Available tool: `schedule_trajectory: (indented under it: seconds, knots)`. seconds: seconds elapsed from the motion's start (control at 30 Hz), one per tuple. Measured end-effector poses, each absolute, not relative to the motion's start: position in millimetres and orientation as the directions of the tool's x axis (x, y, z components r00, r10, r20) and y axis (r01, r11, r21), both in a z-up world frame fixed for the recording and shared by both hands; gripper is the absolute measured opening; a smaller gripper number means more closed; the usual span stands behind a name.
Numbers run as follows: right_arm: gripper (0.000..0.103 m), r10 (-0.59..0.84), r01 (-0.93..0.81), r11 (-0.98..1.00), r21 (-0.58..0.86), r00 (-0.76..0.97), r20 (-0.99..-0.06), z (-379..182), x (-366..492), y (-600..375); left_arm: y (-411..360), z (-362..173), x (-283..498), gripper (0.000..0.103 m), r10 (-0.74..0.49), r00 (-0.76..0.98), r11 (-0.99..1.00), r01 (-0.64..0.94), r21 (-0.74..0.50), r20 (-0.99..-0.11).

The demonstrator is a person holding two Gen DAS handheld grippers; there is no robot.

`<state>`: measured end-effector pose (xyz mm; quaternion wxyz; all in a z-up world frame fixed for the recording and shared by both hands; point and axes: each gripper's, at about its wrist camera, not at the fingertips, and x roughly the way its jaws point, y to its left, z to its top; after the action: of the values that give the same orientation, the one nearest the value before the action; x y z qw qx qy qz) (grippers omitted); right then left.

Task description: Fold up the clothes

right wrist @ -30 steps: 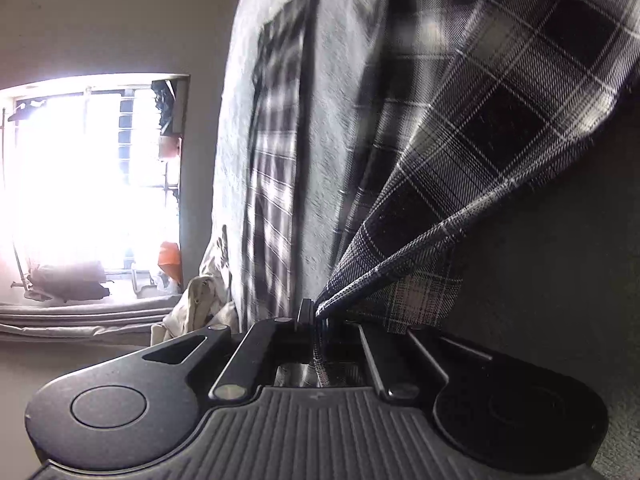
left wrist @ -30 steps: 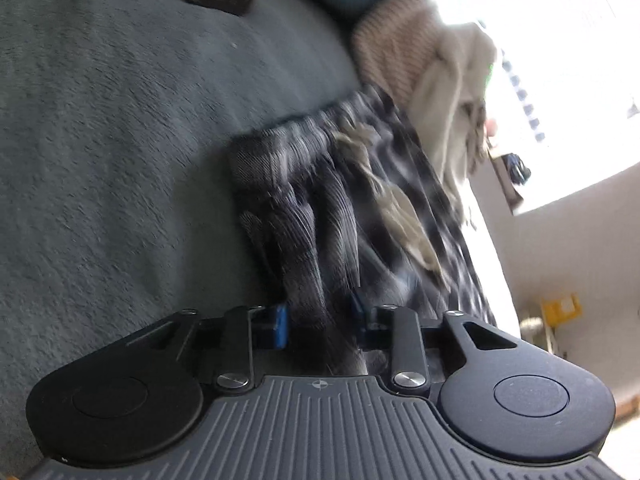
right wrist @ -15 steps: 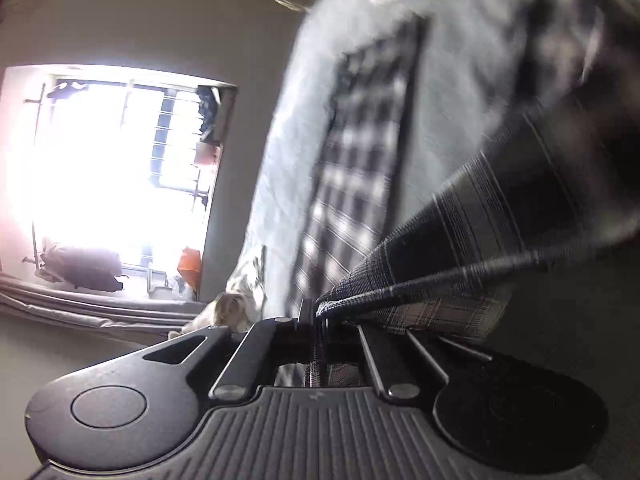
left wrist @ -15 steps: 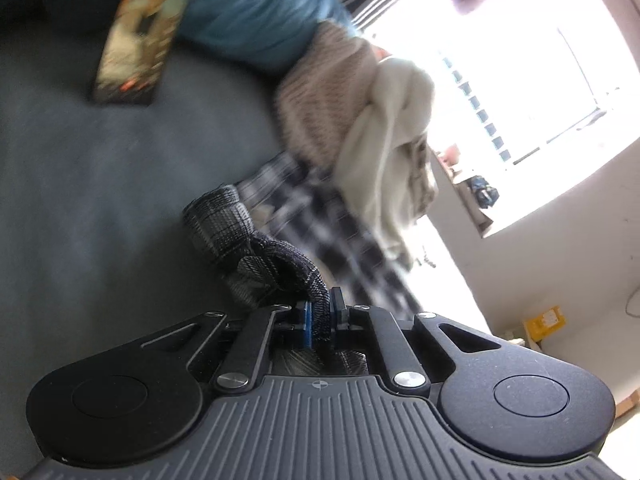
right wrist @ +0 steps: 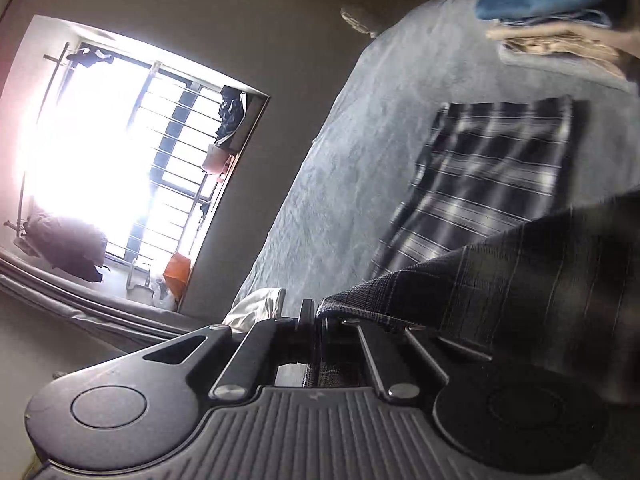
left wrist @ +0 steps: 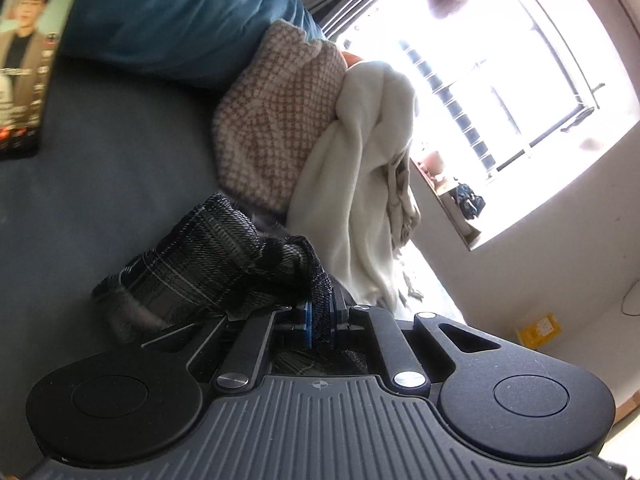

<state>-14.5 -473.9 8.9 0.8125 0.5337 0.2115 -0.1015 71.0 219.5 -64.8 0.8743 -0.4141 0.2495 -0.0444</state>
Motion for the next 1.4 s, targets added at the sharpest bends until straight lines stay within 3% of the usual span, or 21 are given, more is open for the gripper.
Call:
schedule_trajectory:
  seconds: [0.5, 0.67, 0.7, 0.8, 0.87, 0.93, 1.1, 1.3, 1.4]
  knots:
    - [0.003, 0.019, 0.502, 0.497, 0.708, 0.81, -0.587, -35, 155, -484, 219, -100, 192, 0.005, -0.265, 0.82, 0.739, -0.166, -0.654, -0.507]
    - [0.005, 0.068, 0.526, 0.423, 0.738, 0.794, -0.605, -78, 175, -491, 228, -117, 209, 0.01, -0.321, 0.806, 0.686, -0.164, -0.709, -0.497]
    - [0.008, 0.081, 0.531, 0.404, 0.745, 0.791, -0.607, -87, 179, -492, 232, -120, 210, 0.013, -0.338, 0.808, 0.65, -0.17, -0.74, -0.482]
    - [0.036, 0.148, 0.561, 0.358, 0.746, 0.755, -0.639, -110, 179, -493, 248, -131, 208, 0.021, -0.386, 0.825, 0.503, -0.187, -0.844, -0.413]
    - [0.04, 0.156, 0.565, 0.393, 0.725, 0.736, -0.658, -114, 175, -489, 258, -138, 207, 0.024, -0.407, 0.84, 0.386, -0.199, -0.901, -0.359]
    - [0.051, 0.172, 0.566, 0.402, 0.72, 0.726, -0.666, -117, 167, -488, 266, -146, 206, 0.029, -0.42, 0.855, 0.264, -0.208, -0.942, -0.306]
    - [0.053, 0.188, 0.587, 0.398, 0.705, 0.7, -0.689, -117, 143, -490, 274, -154, 207, 0.038, -0.447, 0.862, 0.079, -0.231, -0.97, -0.242]
    - [0.057, 0.18, 0.584, 0.405, 0.704, 0.704, -0.687, -99, 115, -495, 275, -137, 194, 0.055, -0.46, 0.85, 0.114, -0.23, -0.967, -0.256]
    - [0.059, 0.175, 0.57, 0.407, 0.714, 0.719, -0.673, -86, 101, -497, 282, -125, 183, 0.057, -0.455, 0.849, 0.139, -0.229, -0.963, -0.268]
